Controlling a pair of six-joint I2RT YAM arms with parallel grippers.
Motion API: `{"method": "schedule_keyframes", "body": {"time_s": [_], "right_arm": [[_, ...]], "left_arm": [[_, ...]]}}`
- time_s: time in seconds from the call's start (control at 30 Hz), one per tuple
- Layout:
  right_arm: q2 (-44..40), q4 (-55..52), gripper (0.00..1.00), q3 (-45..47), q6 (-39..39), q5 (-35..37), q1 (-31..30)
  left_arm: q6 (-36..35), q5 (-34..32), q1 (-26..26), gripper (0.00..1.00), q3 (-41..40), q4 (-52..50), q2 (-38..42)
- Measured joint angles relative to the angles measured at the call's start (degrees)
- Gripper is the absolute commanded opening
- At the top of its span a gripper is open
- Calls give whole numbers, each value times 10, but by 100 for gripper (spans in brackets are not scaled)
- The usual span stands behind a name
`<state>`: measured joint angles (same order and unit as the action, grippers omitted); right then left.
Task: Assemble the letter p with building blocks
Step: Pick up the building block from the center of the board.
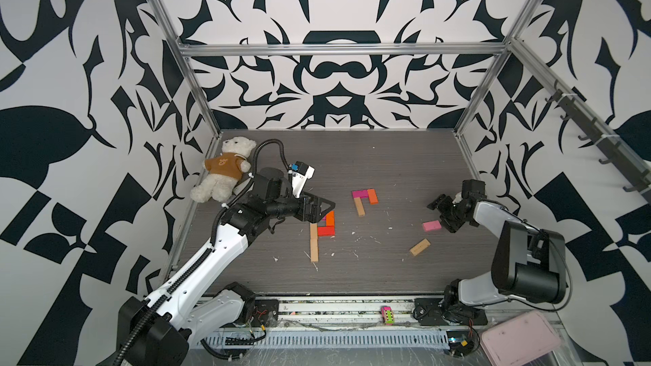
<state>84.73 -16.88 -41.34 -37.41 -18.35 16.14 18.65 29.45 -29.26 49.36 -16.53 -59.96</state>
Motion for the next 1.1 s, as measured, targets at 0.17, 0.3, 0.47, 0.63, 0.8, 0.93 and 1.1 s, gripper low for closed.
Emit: {"method": "schedule_keyframes", "body": {"time_s": [0.17, 0.3, 0.47, 0.63, 0.8, 0.93, 1.1], "right_arm": [[-5, 13, 77, 12, -1, -6, 0], [-29, 7, 80, 31, -1, -13, 0], [-68, -12, 83, 58, -3, -24, -11], [-71, -35, 83, 57, 4, -7, -85], [-65, -56, 83, 44, 10, 43, -144], [-45, -78, 83, 23, 14, 84, -170], [-26, -86, 80, 8, 14, 113, -189]], "left_arm": [[0, 1, 0, 99, 0, 0, 2], [0, 3, 0, 99, 0, 0, 7], [3, 4, 0, 99, 0, 0, 7], [5, 4, 0, 99, 0, 1, 7], [6, 4, 0, 99, 0, 4, 7], [7, 4, 0, 99, 0, 5, 8], [8, 5, 0, 99, 0, 5, 9]]}}
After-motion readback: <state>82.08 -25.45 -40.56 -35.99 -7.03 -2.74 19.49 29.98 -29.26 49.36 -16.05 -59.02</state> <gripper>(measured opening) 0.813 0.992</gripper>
